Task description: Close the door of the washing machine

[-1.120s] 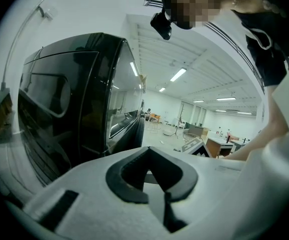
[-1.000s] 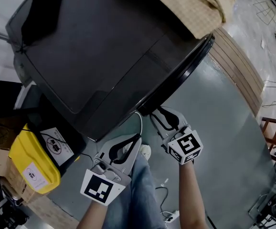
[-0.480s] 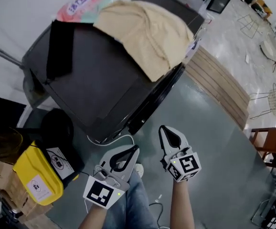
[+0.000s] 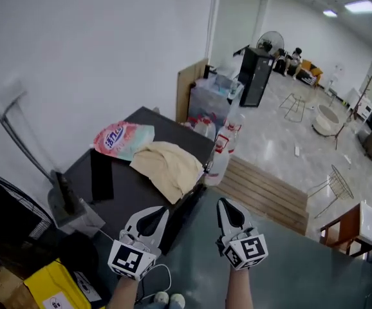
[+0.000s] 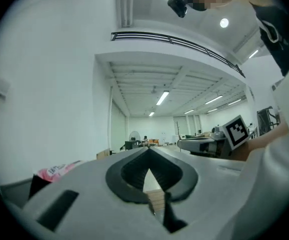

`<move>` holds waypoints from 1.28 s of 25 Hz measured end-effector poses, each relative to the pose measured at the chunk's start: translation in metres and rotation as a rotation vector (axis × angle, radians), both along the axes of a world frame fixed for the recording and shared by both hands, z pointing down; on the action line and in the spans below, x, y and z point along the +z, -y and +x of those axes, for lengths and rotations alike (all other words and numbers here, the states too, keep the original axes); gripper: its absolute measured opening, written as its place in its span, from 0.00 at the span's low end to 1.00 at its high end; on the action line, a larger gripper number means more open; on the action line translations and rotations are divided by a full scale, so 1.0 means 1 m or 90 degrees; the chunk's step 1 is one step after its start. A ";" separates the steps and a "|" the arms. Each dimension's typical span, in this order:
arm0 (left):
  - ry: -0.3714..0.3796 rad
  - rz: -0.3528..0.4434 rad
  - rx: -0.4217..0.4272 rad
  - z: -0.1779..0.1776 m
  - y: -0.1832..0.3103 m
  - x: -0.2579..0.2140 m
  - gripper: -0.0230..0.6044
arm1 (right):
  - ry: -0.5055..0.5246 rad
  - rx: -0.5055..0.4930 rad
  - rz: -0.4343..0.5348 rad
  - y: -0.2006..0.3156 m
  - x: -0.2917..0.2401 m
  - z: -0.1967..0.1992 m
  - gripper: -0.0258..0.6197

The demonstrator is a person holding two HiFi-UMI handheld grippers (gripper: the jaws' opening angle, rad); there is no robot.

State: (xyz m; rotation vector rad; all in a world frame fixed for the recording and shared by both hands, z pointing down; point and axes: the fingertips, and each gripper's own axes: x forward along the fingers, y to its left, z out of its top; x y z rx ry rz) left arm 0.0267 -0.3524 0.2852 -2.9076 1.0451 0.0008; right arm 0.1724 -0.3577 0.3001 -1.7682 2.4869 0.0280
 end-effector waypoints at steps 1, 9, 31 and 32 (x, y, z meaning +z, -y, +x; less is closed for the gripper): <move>0.003 0.012 -0.002 -0.001 0.003 -0.015 0.04 | -0.003 0.006 0.018 -0.003 -0.020 0.003 0.06; -0.016 0.107 -0.009 0.006 0.018 -0.103 0.04 | -0.026 0.045 0.105 -0.025 -0.110 0.017 0.06; -0.002 0.071 -0.009 0.006 0.013 -0.079 0.03 | -0.015 0.072 0.075 -0.039 -0.091 0.013 0.06; -0.002 0.070 -0.009 0.005 0.013 -0.078 0.03 | -0.016 0.072 0.074 -0.039 -0.091 0.012 0.06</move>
